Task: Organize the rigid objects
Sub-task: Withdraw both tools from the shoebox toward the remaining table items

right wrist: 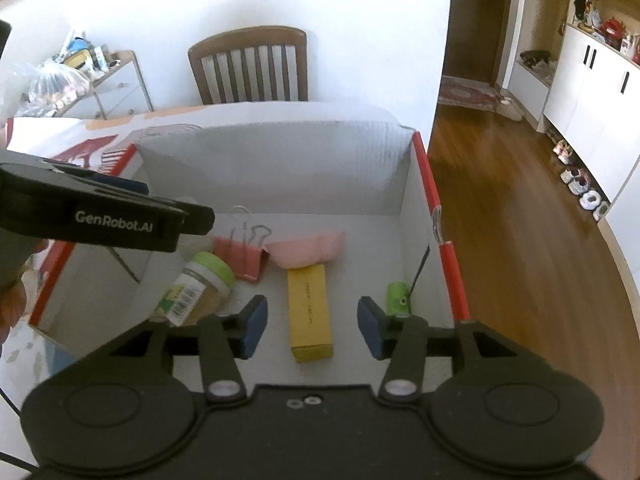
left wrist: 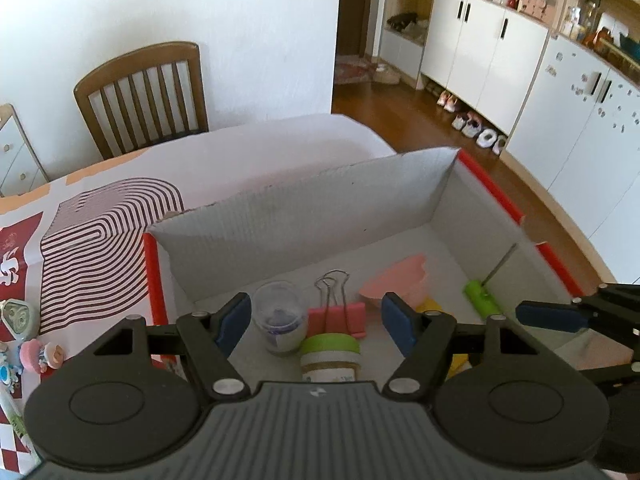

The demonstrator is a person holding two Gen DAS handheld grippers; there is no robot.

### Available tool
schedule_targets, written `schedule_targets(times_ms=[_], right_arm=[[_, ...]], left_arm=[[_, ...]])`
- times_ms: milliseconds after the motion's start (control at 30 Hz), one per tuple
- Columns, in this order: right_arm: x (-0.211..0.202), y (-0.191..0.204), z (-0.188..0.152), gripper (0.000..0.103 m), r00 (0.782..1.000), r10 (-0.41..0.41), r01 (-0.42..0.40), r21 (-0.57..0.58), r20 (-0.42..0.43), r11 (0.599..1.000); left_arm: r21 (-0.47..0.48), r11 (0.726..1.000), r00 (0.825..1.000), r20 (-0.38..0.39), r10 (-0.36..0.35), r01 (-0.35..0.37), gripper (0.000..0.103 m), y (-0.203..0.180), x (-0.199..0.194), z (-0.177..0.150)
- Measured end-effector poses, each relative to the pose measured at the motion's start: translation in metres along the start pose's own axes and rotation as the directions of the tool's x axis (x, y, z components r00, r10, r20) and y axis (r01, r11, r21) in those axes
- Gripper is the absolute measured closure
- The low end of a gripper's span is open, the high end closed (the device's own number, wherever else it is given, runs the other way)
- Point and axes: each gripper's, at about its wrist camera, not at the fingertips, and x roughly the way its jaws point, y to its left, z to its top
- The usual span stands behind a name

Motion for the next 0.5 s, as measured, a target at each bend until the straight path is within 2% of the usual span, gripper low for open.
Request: schedule_targets(times_ms=[300,500], right_arm=[[-0.025,0.006,0.0,0.043,0.998,0.028,-0.028,-0.005,0.05,1.0],[-0.04,0.014,0.0,0.039,0.996,0.049,-0.047,-0.023,0.08,0.999]], left_arm=[[-0.018,0.999,0.997,0.067,-0.029,0.031,0.031,-0.004,-0.043,-0.011],[-0.029,0.999,0.995,0.101,-0.02,0.023,0.028,0.0,-0.066,-0.021]])
